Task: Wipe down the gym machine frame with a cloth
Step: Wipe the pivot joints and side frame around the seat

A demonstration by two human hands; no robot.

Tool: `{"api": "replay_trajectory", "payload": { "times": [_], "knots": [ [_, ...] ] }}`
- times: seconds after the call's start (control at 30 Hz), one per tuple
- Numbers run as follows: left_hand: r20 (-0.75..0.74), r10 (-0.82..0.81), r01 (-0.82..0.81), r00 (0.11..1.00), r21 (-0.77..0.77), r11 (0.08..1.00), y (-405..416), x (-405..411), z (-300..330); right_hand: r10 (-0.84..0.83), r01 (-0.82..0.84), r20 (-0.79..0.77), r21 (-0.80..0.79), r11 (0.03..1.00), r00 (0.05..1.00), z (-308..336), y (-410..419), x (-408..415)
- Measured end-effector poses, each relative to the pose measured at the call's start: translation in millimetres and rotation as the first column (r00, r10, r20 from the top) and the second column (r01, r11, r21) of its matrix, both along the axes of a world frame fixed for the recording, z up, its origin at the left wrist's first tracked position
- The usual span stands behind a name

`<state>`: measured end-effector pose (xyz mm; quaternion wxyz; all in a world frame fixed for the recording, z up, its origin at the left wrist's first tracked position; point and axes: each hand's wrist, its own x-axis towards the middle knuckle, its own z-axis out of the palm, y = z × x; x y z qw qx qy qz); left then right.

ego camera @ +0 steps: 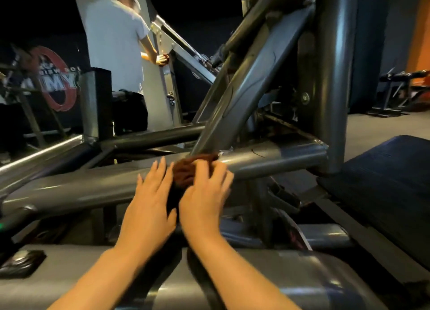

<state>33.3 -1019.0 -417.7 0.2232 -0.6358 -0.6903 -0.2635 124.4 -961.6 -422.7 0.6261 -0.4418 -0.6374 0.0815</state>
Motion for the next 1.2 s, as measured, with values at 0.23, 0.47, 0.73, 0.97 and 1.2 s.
{"api": "replay_trajectory", "payload": {
  "times": [0.23, 0.47, 0.73, 0.97, 1.2],
  "knots": [
    [0.047, -0.004, 0.006, 0.999, -0.030, 1.000, -8.6, 4.9, 9.8, 0.047, -0.088, 0.309, 0.122, 0.989, 0.950, 4.6, 9.9, 31.5],
    [0.064, 0.031, -0.031, 0.997, 0.005, 1.000, -11.7, 11.4, 14.1, -0.170, 0.191, 0.114, -0.207, 0.959, 0.979, 44.1, 69.5, 104.4],
    [0.049, 0.068, -0.068, 0.997, 0.001, 0.998, -12.0, 13.7, 12.6, -0.059, 0.080, 0.395, -0.039, 0.996, 0.917, 28.6, 35.5, 57.7],
    [0.063, 0.048, -0.045, 0.997, -0.044, 0.998, -10.7, 12.1, 11.8, -0.058, 0.084, 0.228, -0.108, 0.991, 0.972, 15.6, 13.7, 64.2],
    [-0.051, 0.225, -0.223, 0.973, 0.036, 0.974, -62.5, -53.5, 18.2, 0.163, -0.223, 0.639, 0.013, 0.975, 0.752, 36.4, -1.9, -3.8]
  ]
}}
